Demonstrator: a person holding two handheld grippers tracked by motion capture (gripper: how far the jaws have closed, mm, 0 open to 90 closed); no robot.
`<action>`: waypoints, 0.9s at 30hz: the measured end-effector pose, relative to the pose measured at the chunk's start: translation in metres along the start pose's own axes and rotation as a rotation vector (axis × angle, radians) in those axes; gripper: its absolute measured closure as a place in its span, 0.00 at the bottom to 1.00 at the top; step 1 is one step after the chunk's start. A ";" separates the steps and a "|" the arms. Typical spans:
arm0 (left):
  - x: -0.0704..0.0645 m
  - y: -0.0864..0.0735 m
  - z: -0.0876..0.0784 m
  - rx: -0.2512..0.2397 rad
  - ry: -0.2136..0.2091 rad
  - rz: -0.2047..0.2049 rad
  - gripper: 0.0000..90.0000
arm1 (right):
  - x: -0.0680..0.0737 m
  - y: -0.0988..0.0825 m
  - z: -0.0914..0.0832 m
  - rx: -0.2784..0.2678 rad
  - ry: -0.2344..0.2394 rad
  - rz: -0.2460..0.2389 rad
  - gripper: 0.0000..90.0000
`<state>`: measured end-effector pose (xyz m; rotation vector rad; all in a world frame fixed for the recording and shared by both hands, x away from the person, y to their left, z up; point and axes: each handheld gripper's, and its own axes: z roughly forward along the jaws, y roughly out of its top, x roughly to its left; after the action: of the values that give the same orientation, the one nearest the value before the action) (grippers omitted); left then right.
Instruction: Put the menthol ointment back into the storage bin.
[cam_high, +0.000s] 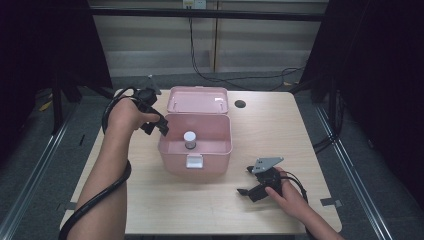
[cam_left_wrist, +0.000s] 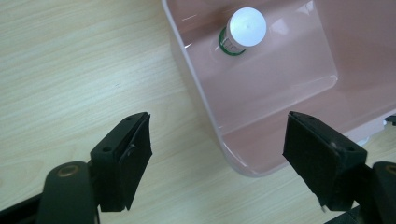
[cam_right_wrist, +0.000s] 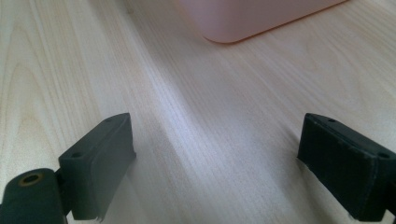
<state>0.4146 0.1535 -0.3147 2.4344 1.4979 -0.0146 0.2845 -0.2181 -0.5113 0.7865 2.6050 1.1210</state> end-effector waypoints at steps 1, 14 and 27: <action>0.002 -0.002 -0.001 -0.001 0.004 0.002 0.26 | 0.000 0.000 0.000 0.000 0.000 0.000 0.11; 0.016 -0.022 0.005 -0.011 0.000 -0.010 0.26 | 0.000 0.000 0.000 0.000 0.000 0.000 0.11; 0.030 -0.048 0.009 -0.039 -0.007 0.014 0.26 | 0.000 0.000 0.000 0.000 0.000 0.000 0.11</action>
<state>0.3872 0.1974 -0.3393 2.4123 1.4639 0.0085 0.2844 -0.2180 -0.5113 0.7867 2.6046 1.1216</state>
